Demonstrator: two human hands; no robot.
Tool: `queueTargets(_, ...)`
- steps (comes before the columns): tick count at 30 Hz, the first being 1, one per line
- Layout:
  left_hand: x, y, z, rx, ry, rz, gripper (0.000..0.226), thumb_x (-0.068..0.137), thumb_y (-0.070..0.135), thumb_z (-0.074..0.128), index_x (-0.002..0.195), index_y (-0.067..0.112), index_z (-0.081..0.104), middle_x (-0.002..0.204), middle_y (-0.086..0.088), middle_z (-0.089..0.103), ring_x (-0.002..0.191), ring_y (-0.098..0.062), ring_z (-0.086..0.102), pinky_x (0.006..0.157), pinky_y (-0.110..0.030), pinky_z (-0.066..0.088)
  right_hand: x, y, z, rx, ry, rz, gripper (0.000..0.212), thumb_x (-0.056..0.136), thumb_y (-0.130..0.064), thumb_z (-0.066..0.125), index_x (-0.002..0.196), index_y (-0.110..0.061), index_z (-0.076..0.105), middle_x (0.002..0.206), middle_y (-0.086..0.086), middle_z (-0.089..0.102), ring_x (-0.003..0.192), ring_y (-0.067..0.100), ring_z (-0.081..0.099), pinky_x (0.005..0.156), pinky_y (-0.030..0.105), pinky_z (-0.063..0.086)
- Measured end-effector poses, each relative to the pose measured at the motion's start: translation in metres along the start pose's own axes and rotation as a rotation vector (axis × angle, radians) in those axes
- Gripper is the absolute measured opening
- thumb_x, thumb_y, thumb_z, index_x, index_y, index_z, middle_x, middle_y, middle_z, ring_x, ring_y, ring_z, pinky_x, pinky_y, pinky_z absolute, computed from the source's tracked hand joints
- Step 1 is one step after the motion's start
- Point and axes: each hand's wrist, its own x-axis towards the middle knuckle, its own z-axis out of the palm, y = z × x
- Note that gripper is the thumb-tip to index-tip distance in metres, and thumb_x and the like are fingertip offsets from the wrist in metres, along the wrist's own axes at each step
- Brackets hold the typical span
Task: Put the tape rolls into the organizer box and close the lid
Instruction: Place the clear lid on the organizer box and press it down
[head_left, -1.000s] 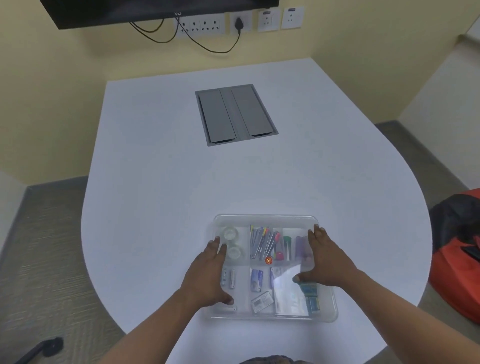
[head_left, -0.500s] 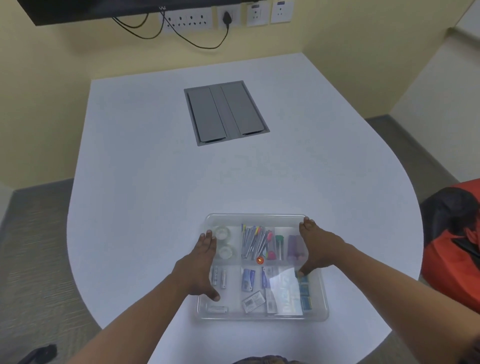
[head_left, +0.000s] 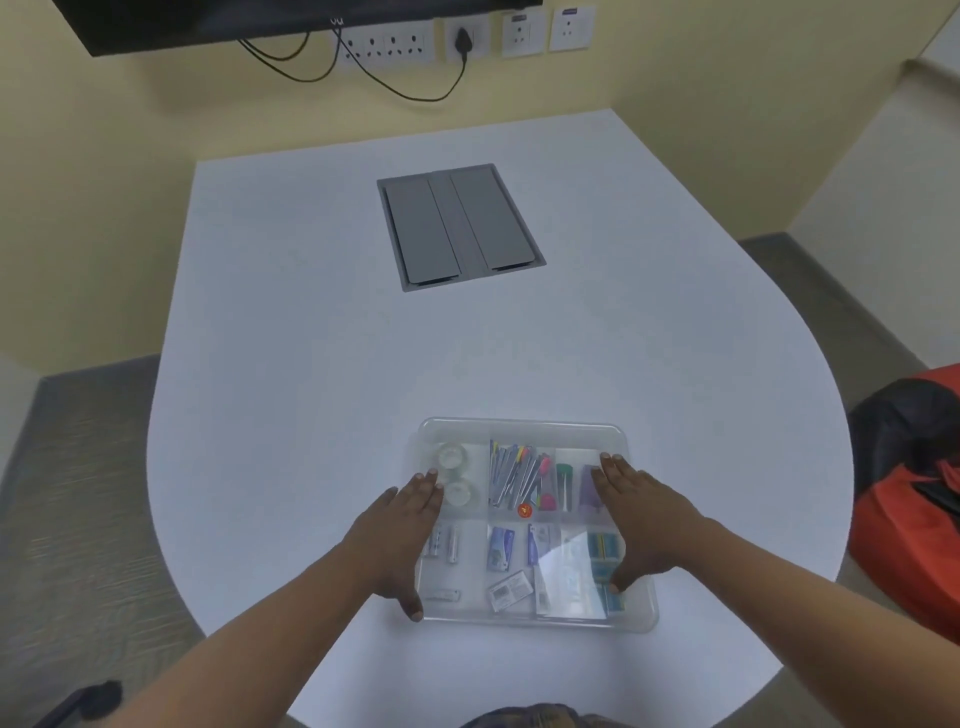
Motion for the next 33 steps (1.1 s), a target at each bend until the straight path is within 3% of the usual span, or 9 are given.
queueTargets(7, 0.002, 0.009, -0.006, -0.009, -0.035, -0.021, 0.15, 0.052, 0.06, 0.084, 0.146, 0.004, -0.018, 0.156, -0.014, -0.027, 0.145, -0.026, -0.02, 0.121, -0.038, 0.0, -0.018, -0.007, 0.006, -0.059, -0.057, -0.05, 0.16, 0.049, -0.073, 0.08, 0.142, -0.005, -0.033, 0.147, 0.009, -0.041, 0.144, 0.026, -0.027, 0.121, 0.039, -0.004)
queueTargets(18, 0.002, 0.007, -0.005, -0.032, -0.006, -0.024, 0.151, 0.05, 0.059, 0.085, 0.147, 0.007, -0.019, 0.155, -0.01, -0.029, 0.144, -0.022, -0.023, 0.12, -0.04, 0.001, -0.016, -0.015, 0.02, -0.035, -0.037, -0.028, 0.167, 0.043, -0.077, 0.077, 0.129, 0.001, -0.043, 0.145, 0.02, -0.045, 0.136, 0.035, -0.038, 0.118, 0.043, -0.011)
queueTargets(22, 0.004, 0.007, -0.003, -0.02, -0.015, -0.028, 0.151, 0.05, 0.061, 0.084, 0.147, 0.008, -0.019, 0.155, -0.009, -0.029, 0.144, -0.021, -0.024, 0.12, -0.04, -0.002, -0.016, -0.015, 0.018, -0.042, -0.038, -0.019, 0.166, 0.044, -0.075, 0.078, 0.129, 0.002, -0.041, 0.143, 0.017, -0.045, 0.137, 0.033, -0.037, 0.118, 0.045, -0.009)
queueTargets(25, 0.007, 0.0, -0.007, -0.03, -0.003, -0.018, 0.144, 0.055, 0.061, 0.082, 0.148, 0.01, -0.015, 0.158, -0.009, -0.024, 0.146, -0.02, -0.019, 0.119, -0.039, -0.003, -0.013, -0.009, 0.011, -0.036, -0.018, -0.017, 0.159, 0.049, -0.075, 0.076, 0.141, -0.004, -0.032, 0.152, 0.012, -0.037, 0.143, 0.028, -0.029, 0.116, 0.046, -0.011)
queueTargets(29, 0.018, -0.007, -0.024, -0.094, 0.088, -0.053, 0.14, 0.055, 0.055, 0.085, 0.15, 0.008, -0.008, 0.16, -0.01, -0.015, 0.148, -0.021, -0.011, 0.12, -0.037, 0.002, -0.004, 0.001, -0.01, 0.091, 0.073, 0.057, 0.147, 0.055, -0.072, 0.076, 0.151, -0.007, -0.015, 0.16, 0.011, -0.021, 0.149, 0.025, -0.013, 0.121, 0.04, 0.0)
queueTargets(33, 0.032, -0.008, -0.038, -0.146, 0.085, -0.093, 0.137, 0.057, 0.062, 0.08, 0.15, 0.005, -0.004, 0.16, -0.014, -0.011, 0.148, -0.025, -0.005, 0.121, -0.037, 0.006, 0.008, 0.004, -0.021, 0.231, 0.066, 0.118, 0.148, 0.056, -0.074, 0.075, 0.15, -0.001, -0.013, 0.16, 0.015, -0.018, 0.149, 0.027, -0.01, 0.121, 0.035, 0.003)
